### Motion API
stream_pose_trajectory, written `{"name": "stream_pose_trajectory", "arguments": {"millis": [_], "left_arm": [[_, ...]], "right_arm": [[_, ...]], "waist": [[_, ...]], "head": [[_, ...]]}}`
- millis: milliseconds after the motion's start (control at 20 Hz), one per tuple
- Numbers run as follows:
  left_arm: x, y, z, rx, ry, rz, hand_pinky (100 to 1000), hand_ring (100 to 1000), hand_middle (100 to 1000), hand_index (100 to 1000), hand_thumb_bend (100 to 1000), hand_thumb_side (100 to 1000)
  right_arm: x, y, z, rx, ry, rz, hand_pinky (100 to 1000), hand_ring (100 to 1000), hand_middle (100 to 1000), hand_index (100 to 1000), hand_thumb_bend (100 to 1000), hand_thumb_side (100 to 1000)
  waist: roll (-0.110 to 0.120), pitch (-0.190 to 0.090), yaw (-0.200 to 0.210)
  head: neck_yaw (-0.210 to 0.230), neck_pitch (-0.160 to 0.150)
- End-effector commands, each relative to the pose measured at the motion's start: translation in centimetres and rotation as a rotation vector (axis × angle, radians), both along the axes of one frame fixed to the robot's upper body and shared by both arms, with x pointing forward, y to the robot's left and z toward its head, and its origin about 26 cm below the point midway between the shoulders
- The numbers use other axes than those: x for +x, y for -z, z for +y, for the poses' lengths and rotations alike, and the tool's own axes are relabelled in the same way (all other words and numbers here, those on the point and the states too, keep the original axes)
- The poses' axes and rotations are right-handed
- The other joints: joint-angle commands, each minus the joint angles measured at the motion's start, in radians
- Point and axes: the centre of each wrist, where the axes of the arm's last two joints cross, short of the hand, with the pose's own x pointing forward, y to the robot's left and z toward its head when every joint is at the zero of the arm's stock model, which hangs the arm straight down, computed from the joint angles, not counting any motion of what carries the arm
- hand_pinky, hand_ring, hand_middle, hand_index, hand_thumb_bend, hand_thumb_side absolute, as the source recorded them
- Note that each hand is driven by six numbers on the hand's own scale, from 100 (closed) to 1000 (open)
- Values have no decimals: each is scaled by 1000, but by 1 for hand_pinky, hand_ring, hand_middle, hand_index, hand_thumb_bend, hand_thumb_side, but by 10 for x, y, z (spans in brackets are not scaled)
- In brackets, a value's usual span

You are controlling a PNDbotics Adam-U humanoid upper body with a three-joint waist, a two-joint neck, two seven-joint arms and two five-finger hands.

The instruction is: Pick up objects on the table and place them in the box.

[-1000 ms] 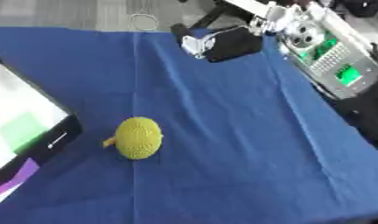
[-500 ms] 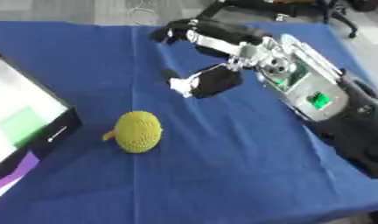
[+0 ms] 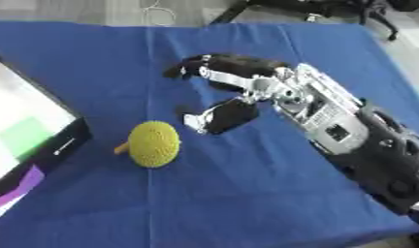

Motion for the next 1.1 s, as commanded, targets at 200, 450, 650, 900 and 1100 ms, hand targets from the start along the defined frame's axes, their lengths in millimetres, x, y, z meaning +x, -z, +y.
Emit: {"name": "stream_pose_trajectory", "arguments": {"millis": [200,450,650,900,1100], "left_arm": [[-3,-11,9,30,-7,-5,752,777,586,802,620,576],[-3,-9,9,25,-1,2,752,777,585,803,620,578],[-4,-8,9,24,2,5,752,777,585,802,619,578],[-3,-8,9,20,7,6,752,777,584,802,619,578],[-3,-6,9,14,9,8,752,777,583,802,618,579]], "right_arm": [[-3,0,6,44,10,43,963,905,901,993,115,179],[-4,7,10,71,26,89,974,913,905,1000,128,164],[-4,11,13,90,32,114,981,916,906,1000,136,205],[-5,17,18,72,41,152,988,923,910,1000,146,274],[-2,23,19,56,63,168,992,927,913,1000,160,297]], "waist": [[20,-27,-1],[18,-22,1],[19,-19,1],[19,-12,3],[20,-3,6]], "head": [[10,0],[20,3],[37,10],[44,10],[48,7]]}}
